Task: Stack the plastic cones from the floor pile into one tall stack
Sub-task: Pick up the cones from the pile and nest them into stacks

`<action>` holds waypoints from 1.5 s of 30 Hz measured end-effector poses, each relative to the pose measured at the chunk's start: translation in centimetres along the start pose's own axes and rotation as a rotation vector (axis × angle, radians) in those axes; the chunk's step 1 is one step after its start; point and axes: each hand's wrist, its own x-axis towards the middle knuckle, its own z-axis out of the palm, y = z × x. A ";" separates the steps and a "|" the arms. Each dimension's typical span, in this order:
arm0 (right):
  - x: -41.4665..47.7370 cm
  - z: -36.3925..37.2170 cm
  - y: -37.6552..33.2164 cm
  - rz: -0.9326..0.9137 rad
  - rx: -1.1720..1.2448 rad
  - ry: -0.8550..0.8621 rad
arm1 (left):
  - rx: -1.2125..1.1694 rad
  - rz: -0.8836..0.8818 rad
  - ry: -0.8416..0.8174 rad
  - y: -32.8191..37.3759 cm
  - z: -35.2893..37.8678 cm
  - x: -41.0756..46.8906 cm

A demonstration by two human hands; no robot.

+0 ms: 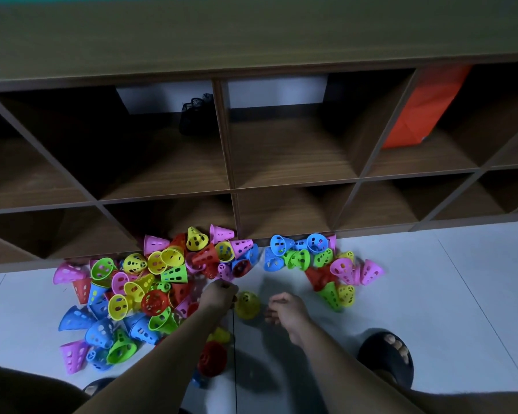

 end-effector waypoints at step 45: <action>5.2 -12.6 -5.2 -0.450 -0.693 0.540 | -0.106 0.296 0.072 9.6 5.5 5.2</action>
